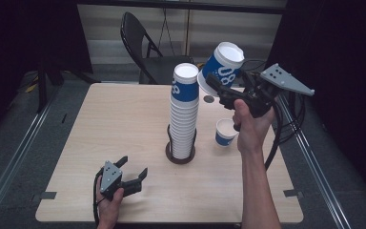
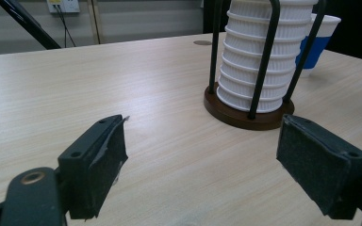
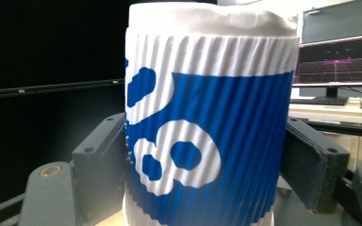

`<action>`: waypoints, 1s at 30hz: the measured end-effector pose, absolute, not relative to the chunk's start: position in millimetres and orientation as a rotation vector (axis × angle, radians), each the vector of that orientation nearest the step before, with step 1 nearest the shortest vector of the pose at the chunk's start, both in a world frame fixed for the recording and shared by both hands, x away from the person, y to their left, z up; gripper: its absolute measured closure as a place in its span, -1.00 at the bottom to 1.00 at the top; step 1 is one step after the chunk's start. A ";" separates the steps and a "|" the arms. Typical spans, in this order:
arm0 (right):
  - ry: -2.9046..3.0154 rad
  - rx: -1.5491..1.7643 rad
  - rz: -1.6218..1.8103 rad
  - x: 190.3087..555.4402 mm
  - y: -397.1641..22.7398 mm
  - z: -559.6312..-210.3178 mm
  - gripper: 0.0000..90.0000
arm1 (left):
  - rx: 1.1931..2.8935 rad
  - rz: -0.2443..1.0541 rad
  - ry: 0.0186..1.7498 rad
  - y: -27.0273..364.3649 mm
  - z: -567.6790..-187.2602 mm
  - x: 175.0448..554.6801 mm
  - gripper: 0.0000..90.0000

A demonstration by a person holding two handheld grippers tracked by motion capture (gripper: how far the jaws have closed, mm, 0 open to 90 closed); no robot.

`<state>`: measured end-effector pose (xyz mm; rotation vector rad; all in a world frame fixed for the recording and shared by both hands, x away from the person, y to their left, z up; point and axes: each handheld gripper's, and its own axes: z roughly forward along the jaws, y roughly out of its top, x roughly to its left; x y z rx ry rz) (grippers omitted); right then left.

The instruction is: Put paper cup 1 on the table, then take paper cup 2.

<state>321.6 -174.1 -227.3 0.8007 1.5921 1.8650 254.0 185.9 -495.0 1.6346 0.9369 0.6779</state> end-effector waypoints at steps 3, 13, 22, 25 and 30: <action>1.597 0.820 1.853 316.7 -178.0 -232.6 -0.49 | 1.638 0.670 0.939 185.8 -495.0 254.5 -0.64; 1.606 0.882 1.843 306.5 -189.0 -254.5 -0.49 | 1.644 0.654 0.948 186.2 -494.8 256.3 -0.65; 1.635 0.957 1.807 299.4 -195.9 -283.4 -0.49 | 1.652 0.578 0.983 188.9 -494.6 264.5 -0.65; 1.651 0.976 1.811 299.9 -194.0 -293.2 -0.49 | 1.645 0.586 0.978 189.1 -494.6 264.6 -0.65; 1.681 1.008 1.816 300.2 -189.2 -309.0 -0.49 | 1.640 0.555 0.951 187.7 -493.3 265.2 -0.65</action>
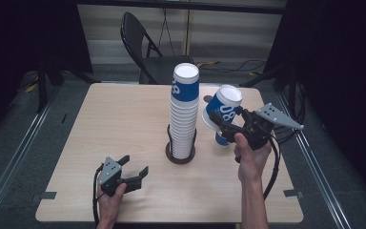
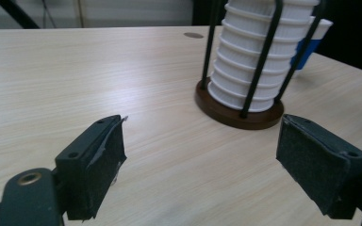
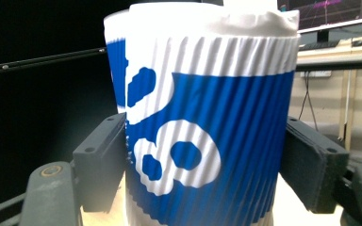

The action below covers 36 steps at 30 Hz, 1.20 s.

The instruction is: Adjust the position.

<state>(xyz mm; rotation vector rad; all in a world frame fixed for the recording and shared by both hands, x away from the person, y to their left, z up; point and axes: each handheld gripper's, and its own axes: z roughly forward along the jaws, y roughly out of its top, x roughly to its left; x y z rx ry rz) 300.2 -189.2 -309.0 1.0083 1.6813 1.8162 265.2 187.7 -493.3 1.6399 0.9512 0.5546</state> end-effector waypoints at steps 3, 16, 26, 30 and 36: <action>1.696 1.024 1.813 298.4 -186.3 -318.4 -0.49 | 1.627 0.539 0.922 185.4 -489.5 264.0 -0.65; 1.761 1.101 1.808 286.4 -184.8 -355.7 -0.49 | 1.630 0.497 0.882 166.9 -474.0 263.5 -0.57; 1.814 1.145 1.828 282.4 -174.0 -382.2 -0.49 | 1.635 0.465 0.850 161.0 -477.7 261.3 -0.47; 1.832 1.154 1.835 282.1 -167.7 -387.9 -0.49 | 1.640 0.466 0.840 157.9 -477.1 259.4 -0.40; 1.855 1.177 1.872 282.0 -154.7 -392.0 -0.49 | 1.627 0.426 0.826 157.0 -475.0 258.5 -0.25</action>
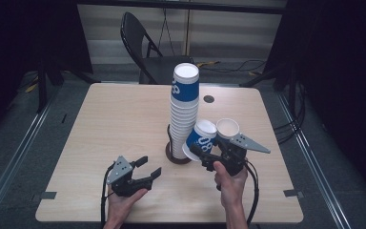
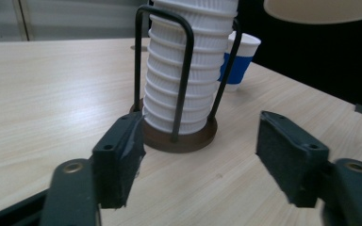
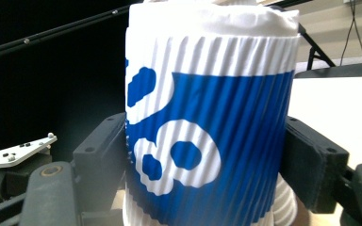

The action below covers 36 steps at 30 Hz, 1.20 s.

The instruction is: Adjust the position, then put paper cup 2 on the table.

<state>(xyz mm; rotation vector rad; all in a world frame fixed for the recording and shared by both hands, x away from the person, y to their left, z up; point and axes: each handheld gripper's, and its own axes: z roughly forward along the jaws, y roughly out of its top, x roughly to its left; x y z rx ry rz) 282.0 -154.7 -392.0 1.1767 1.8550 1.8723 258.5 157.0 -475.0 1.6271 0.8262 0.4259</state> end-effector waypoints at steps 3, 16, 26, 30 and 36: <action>1.872 1.185 1.886 280.3 -148.5 -398.6 -0.49 | 1.633 0.421 0.808 155.0 -474.9 258.9 -0.21; 1.891 1.269 1.947 275.1 -136.5 -422.7 -0.49 | 1.621 0.399 0.742 138.2 -476.2 259.2 -0.03; 1.881 1.359 2.049 274.9 -129.1 -437.3 -0.49 | 1.568 0.432 0.697 128.1 -480.6 260.1 0.09; 1.855 1.408 2.115 273.0 -127.5 -444.5 -0.49 | 1.540 0.440 0.684 124.2 -481.5 259.7 0.10; 1.807 1.510 2.216 271.3 -125.8 -456.3 -0.49 | 1.518 0.460 0.692 120.1 -481.8 255.8 0.20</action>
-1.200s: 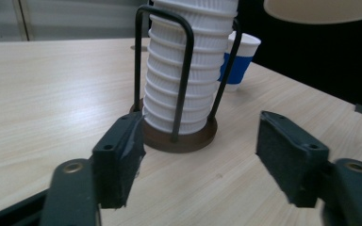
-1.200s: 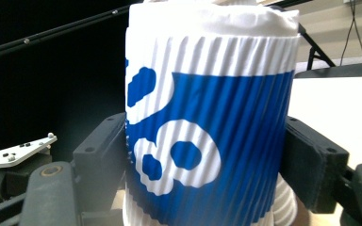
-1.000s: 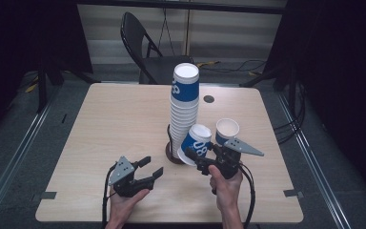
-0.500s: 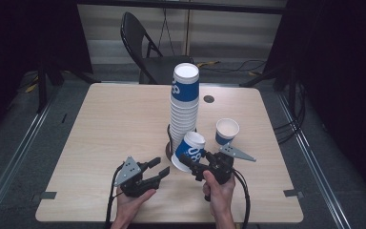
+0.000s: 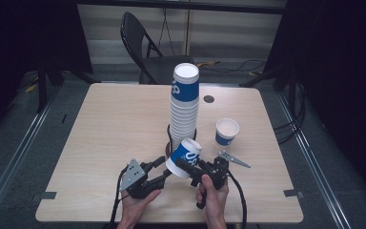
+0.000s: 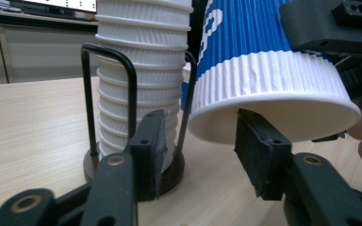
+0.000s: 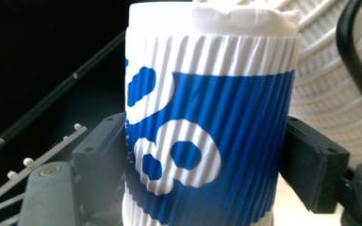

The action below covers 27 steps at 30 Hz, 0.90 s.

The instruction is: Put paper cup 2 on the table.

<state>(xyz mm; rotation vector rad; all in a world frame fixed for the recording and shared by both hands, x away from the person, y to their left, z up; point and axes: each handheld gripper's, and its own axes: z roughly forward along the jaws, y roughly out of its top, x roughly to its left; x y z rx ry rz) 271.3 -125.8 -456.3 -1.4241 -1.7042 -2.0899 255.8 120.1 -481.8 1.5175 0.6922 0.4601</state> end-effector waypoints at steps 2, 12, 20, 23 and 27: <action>-1.678 -1.423 -2.083 269.8 -125.3 -458.6 -0.49 | 1.506 0.465 0.687 118.4 -482.2 254.8 0.28; -1.642 -1.404 -2.039 268.0 -114.9 -465.9 -0.50 | 1.473 0.570 0.708 109.5 -481.6 250.8 0.49; -1.653 -1.379 -2.016 266.0 -111.0 -466.1 -0.51 | 1.451 0.603 0.738 107.7 -481.4 251.2 0.65; -1.663 -1.379 -2.012 266.2 -111.5 -465.0 -0.52 | 1.452 0.605 0.733 107.7 -482.0 250.5 0.73; -1.678 -1.370 -2.021 267.7 -112.2 -463.0 -0.59 | 1.454 0.604 0.729 106.8 -481.6 247.9 0.86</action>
